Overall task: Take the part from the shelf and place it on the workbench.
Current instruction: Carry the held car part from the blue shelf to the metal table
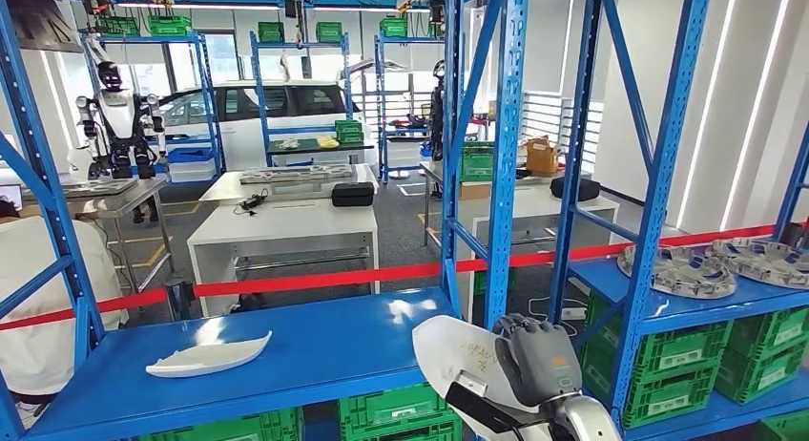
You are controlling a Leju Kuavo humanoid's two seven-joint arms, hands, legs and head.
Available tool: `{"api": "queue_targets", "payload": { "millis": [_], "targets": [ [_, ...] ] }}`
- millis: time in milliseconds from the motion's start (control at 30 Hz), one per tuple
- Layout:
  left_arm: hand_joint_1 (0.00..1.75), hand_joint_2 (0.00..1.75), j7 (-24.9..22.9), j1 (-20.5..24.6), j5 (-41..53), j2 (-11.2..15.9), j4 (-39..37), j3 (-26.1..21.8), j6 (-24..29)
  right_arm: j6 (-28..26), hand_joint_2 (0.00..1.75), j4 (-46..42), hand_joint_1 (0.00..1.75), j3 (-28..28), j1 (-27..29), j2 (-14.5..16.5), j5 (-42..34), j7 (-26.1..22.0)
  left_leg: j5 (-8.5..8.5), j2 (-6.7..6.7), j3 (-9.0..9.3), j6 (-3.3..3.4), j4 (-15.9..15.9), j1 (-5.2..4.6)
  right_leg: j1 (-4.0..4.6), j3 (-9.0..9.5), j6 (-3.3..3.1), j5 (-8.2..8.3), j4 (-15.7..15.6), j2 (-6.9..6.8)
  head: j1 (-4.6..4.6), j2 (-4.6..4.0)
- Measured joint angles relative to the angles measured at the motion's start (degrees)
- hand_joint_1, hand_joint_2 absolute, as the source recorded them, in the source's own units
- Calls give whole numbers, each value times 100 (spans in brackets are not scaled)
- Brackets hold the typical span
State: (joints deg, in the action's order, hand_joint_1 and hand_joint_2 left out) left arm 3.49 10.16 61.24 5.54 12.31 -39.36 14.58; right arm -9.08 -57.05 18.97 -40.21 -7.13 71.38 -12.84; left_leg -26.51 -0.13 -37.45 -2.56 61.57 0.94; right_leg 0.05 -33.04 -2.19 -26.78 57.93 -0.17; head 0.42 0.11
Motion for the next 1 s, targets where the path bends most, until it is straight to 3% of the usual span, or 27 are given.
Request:
{"api": "queue_targets", "payload": {
  "millis": [67,133,167,200,267,333,433,567,933,1000],
  "targets": [
    [0,175,2,0,4,1,-1,0,0,0,175,0,175,0,3,5,2,-1,-449,2,-273,-35,710,2,-1,-70,-43,58,-7,-5,-10,0],
    [0,175,2,-6,16,-1,-3,0,0,-1,175,0,175,0,19,5,3,-3,-695,2,-439,-54,1267,3,11,-150,-49,111,0,-5,-13,0],
    [0,175,1,-7,23,-2,-3,0,1,-2,175,0,175,0,25,5,3,-3,-666,2,-371,-51,1251,2,16,-187,-42,137,6,-3,-13,0],
    [0,175,1,-5,20,-1,-2,-1,1,-2,175,0,175,0,28,6,4,-3,-543,3,-179,-41,992,2,18,-216,-33,157,15,-2,-13,0],
    [0,175,46,10,-69,2,3,-25,-11,-2,175,0,175,-1,28,6,4,-3,-300,5,341,2,175,-7,26,-258,-1,184,43,-3,-14,0],
    [0,175,131,25,-202,2,4,-70,-46,-1,175,0,175,-2,26,5,4,-1,-235,6,610,49,-292,-28,44,-280,33,195,70,-8,-13,0],
    [0,175,178,29,-258,1,5,-95,-71,1,175,0,175,-2,26,5,4,0,-235,3,628,74,-336,-39,54,-290,49,199,80,-9,-12,0],
    [0,175,263,25,-381,-4,4,-242,-229,-2,175,0,175,-3,29,8,25,0,-186,-1,592,103,-335,-28,68,-322,24,241,59,-2,-1,0],
    [0,175,266,54,-315,-1,13,-339,-389,3,175,0,175,-4,36,9,76,6,-118,-2,479,238,-276,-87,4,-361,226,395,-28,-5,2,0],
    [0,175,267,68,-312,-1,16,-339,-391,-2,175,-1,175,-5,34,9,81,5,-62,6,492,291,-332,-55,0,-392,266,333,41,3,4,0]
  ]
}}
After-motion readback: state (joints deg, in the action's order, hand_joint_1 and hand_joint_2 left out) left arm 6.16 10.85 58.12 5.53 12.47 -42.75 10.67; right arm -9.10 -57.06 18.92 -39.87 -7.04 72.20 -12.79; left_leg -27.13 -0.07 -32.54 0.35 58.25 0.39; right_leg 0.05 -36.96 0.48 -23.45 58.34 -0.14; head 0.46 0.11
